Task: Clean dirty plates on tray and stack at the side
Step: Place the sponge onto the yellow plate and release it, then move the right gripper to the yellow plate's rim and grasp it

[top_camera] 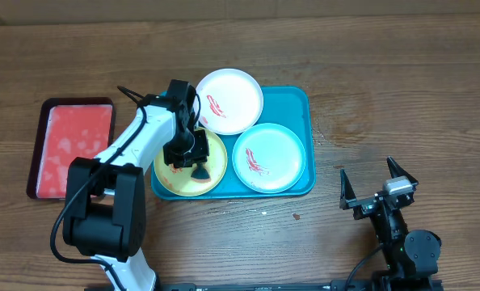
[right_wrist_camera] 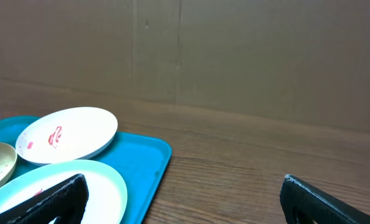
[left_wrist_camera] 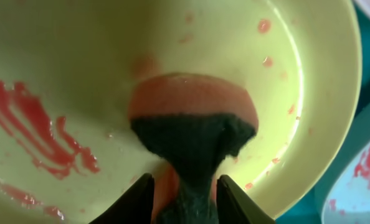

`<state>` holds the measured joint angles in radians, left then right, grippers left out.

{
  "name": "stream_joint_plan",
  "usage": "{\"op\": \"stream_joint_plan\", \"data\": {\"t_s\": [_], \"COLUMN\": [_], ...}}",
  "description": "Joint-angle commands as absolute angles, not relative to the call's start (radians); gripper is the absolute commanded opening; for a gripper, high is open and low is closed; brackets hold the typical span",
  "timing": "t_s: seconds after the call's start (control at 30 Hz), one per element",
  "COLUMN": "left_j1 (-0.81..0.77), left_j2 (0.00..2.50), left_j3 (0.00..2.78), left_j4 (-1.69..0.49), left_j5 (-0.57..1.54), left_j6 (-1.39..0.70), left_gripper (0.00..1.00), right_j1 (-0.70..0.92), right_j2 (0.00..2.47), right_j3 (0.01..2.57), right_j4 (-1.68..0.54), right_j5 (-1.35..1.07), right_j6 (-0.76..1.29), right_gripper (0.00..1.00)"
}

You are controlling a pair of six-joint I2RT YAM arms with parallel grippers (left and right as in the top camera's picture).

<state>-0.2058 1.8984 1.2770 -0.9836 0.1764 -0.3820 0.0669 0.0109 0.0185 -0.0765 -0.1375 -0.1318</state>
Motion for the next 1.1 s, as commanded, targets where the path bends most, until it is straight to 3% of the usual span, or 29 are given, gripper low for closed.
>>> {"op": "stream_joint_plan", "data": {"t_s": [0.0, 0.17, 0.3, 0.37, 0.4, 0.57, 0.63, 0.8, 0.93, 1.07], "left_j1": [-0.181, -0.108, -0.034, -0.001, 0.013, 0.034, 0.033, 0.027, 0.027, 0.025], "left_j2": [1.89, 1.886, 1.885, 1.885, 1.885, 1.887, 1.89, 1.891, 1.891, 1.891], "left_j3": [1.39, 1.678, 1.895, 1.955, 1.969, 1.956, 1.952, 1.951, 1.951, 1.951], "left_j4": [-1.061, -1.294, -1.411, -1.44, -1.446, -1.459, -1.458, -1.457, -1.455, -1.449], "left_j5": [0.2, 0.197, 0.169, 0.17, 0.172, 0.175, 0.175, 0.173, 0.173, 0.176], "left_j6": [-0.324, -0.29, -0.281, -0.272, -0.273, -0.272, -0.272, -0.272, -0.273, -0.273], "left_gripper": [0.31, 0.3, 0.43, 0.86, 1.0, 1.0, 1.0, 1.0, 1.0, 1.0], "right_j1": [0.063, 0.063, 0.063, 0.063, 0.063, 0.063, 0.064, 0.064, 0.064, 0.064], "right_j2": [0.003, 0.003, 0.003, 0.003, 0.003, 0.003, 0.003, 0.003, 0.003, 0.013], "right_j3": [0.008, 0.008, 0.008, 0.008, 0.008, 0.008, 0.008, 0.008, 0.023, 0.16], "right_j4": [-0.073, -0.073, -0.072, -0.072, -0.073, -0.027, 0.008, 0.385, 0.757, 0.716], "right_j5": [-0.132, -0.132, -0.132, -0.132, -0.131, -0.145, -0.276, -0.554, -0.472, -0.382], "right_j6": [-0.128, -0.128, -0.128, -0.128, -0.129, -0.128, -0.127, -0.128, -0.128, -0.134], "right_gripper": [1.0, 1.0, 1.0, 1.0, 1.0, 1.0, 1.0, 1.0, 1.0, 1.0]}}
